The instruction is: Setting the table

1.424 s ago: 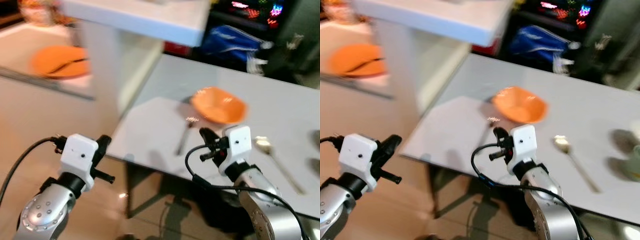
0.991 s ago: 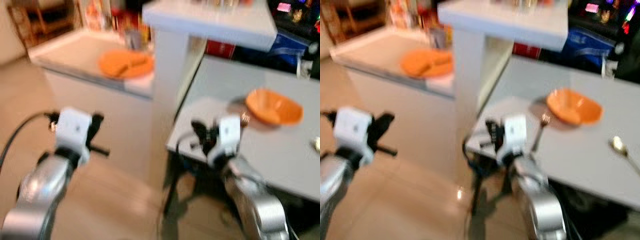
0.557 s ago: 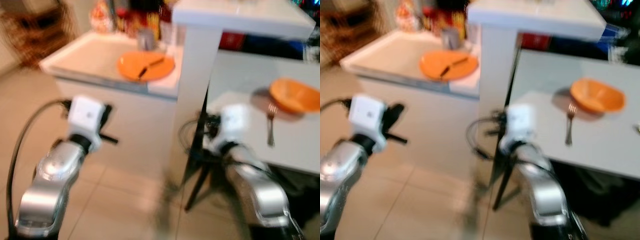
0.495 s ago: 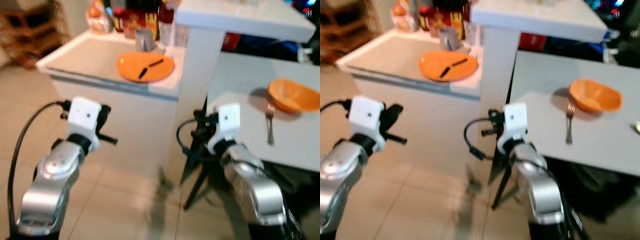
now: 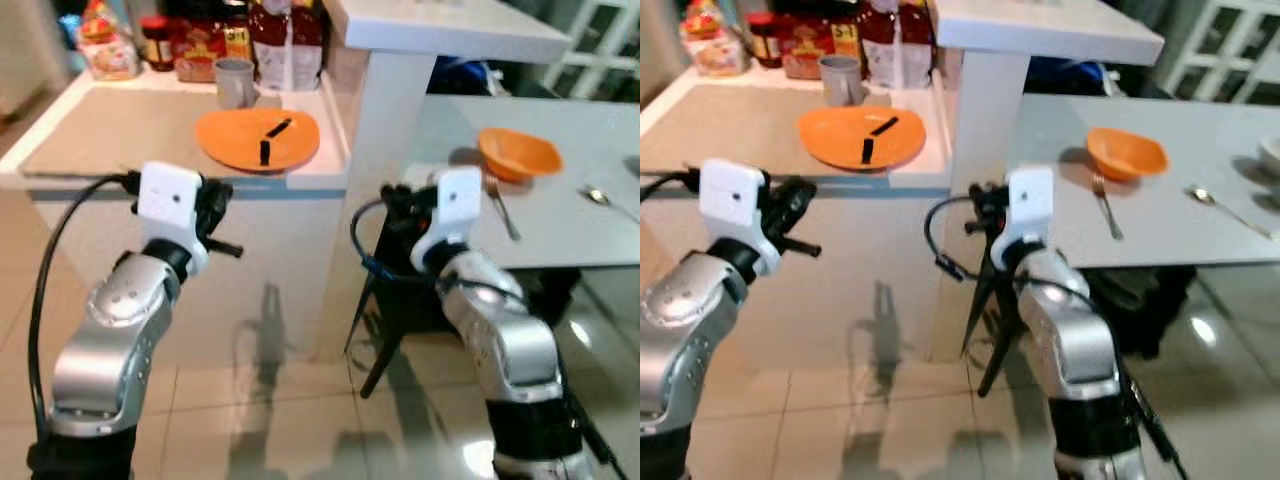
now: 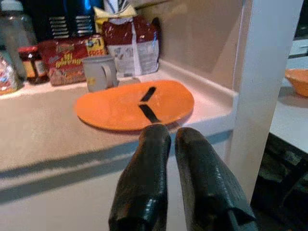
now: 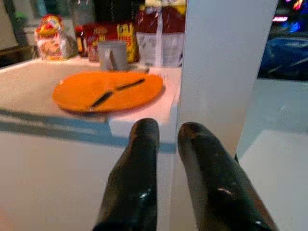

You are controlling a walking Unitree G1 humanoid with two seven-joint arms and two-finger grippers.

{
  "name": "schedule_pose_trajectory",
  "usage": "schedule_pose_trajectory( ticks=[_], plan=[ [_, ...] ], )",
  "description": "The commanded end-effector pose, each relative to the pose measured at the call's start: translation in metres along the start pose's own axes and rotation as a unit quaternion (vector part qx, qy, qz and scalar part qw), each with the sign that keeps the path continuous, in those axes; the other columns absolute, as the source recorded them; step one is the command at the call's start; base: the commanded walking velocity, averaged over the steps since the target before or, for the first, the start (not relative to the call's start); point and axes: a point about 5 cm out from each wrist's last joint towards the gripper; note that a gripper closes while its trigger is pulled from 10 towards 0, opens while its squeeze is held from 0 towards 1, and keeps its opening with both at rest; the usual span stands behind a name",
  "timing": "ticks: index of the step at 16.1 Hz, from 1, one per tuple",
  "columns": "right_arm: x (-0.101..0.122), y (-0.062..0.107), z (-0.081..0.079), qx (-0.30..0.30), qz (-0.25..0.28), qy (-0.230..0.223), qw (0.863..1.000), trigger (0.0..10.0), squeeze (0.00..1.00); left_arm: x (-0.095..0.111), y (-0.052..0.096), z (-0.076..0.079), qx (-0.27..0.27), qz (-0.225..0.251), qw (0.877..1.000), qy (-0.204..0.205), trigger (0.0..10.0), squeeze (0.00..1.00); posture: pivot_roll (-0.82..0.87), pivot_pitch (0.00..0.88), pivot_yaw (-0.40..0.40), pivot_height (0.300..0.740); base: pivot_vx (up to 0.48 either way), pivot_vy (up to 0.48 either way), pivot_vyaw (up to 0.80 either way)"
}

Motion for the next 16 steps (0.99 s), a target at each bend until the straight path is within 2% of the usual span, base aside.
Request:
schedule_pose_trajectory(
  ticks=[1,6,7,9,11,14,16],
  plan=[
    [-0.006,0.004,0.011,-0.017,-0.013,0.003,1.000,10.0,1.00,-0.001,-0.004,0.008,-0.016,-0.002,1.000,0.000,10.0,1.00,0.08,0.000,-0.038,0.740,0.000,0.480,-0.80],
    [-0.001,0.006,0.021,-0.019,-0.013,0.010,1.000,10.0,1.00,0.007,-0.009,0.013,-0.025,0.015,1.000,0.012,10.0,1.00,0.07,0.000,-0.058,0.740,0.000,0.480,-0.80],
    [-0.002,0.003,0.025,-0.021,-0.014,0.003,1.000,10.0,1.00,0.009,-0.011,0.016,-0.019,0.022,1.000,-0.003,10.0,0.00,0.08,0.000,-0.063,0.740,0.000,0.000,-0.80],
    [-0.004,0.002,0.024,-0.019,-0.019,0.002,1.000,10.0,1.00,0.004,-0.009,0.016,-0.005,0.002,1.000,-0.018,10.0,0.00,0.07,0.000,-0.059,0.740,0.000,0.000,-0.72],
    [-0.002,0.002,0.019,-0.001,-0.016,0.006,1.000,10.0,1.00,0.003,-0.009,0.019,-0.020,0.013,0.999,-0.037,10.0,0.00,0.07,0.001,-0.054,0.740,0.000,0.000,0.00],
    [-0.003,0.002,0.015,0.013,-0.018,-0.009,1.000,10.0,1.00,0.008,-0.012,0.019,-0.013,0.022,1.000,-0.014,10.0,0.00,0.07,0.010,-0.051,0.740,0.000,0.000,0.00],
    [-0.002,0.001,0.011,0.018,-0.018,0.002,1.000,10.0,1.00,0.006,-0.009,0.017,-0.014,0.008,1.000,0.002,10.0,0.00,0.08,0.017,-0.051,0.740,0.341,0.000,0.60]
  ],
)
Point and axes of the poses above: a point about 5 cm out from each wrist's last joint towards the gripper, its own y axis pointing back from the gripper into the wrist, its own x axis along the axis of the wrist's last joint, z = x × y, and after that the axes turned 14 degrees about y, right-handed
